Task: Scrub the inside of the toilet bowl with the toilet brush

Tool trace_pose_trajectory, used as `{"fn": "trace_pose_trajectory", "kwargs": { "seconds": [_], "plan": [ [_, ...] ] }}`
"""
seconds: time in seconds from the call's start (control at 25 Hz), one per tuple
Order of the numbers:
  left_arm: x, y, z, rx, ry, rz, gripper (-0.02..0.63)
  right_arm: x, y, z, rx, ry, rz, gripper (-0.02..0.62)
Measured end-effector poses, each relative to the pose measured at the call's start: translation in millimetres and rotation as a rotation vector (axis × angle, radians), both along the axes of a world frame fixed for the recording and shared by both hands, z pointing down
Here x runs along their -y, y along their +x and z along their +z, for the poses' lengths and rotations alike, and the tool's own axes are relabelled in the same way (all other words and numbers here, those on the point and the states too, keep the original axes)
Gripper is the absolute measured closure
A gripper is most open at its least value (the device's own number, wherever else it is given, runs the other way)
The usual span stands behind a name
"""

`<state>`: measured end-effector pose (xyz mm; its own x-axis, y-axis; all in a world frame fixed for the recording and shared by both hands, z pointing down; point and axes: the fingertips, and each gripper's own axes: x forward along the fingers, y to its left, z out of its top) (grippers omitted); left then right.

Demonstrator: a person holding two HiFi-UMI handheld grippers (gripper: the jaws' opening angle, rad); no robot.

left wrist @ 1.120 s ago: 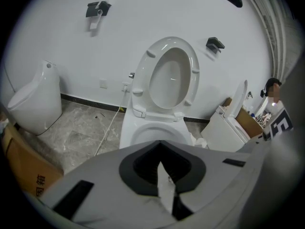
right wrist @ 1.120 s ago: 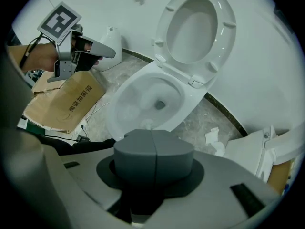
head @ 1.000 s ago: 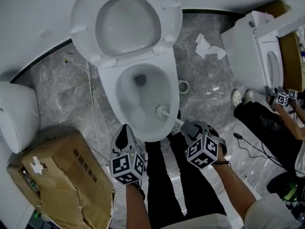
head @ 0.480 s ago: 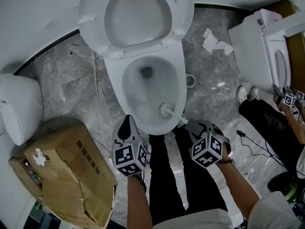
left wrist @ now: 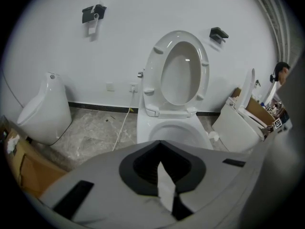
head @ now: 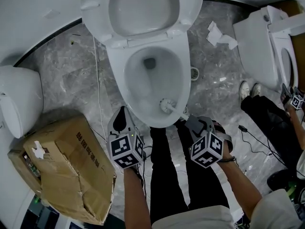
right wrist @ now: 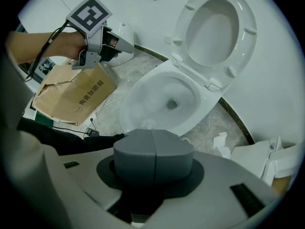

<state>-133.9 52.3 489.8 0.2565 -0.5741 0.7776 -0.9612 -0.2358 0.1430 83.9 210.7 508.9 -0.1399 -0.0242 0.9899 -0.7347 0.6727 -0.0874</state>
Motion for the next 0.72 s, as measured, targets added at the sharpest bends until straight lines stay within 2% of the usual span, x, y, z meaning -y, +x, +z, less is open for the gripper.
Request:
{"fn": "trace_pose_trajectory", "kwargs": {
  "seconds": [0.12, 0.28, 0.52, 0.72],
  "plan": [
    [-7, -3, 1, 0.004, -0.009, 0.009, 0.588, -3, -8, -1, 0.007, -0.010, -0.027, 0.422],
    [-10, -8, 1, -0.033, -0.013, -0.030, 0.588, -6, -17, -1, 0.028, -0.025, -0.020, 0.420],
    [-19, -16, 4, -0.023, -0.017, -0.095, 0.588, -12, -23, -2, 0.032, -0.017, -0.071, 0.420],
    [-28, -24, 1, -0.008, -0.013, -0.135, 0.588, -12, -31, 0, 0.077, -0.018, -0.099, 0.420]
  ]
}}
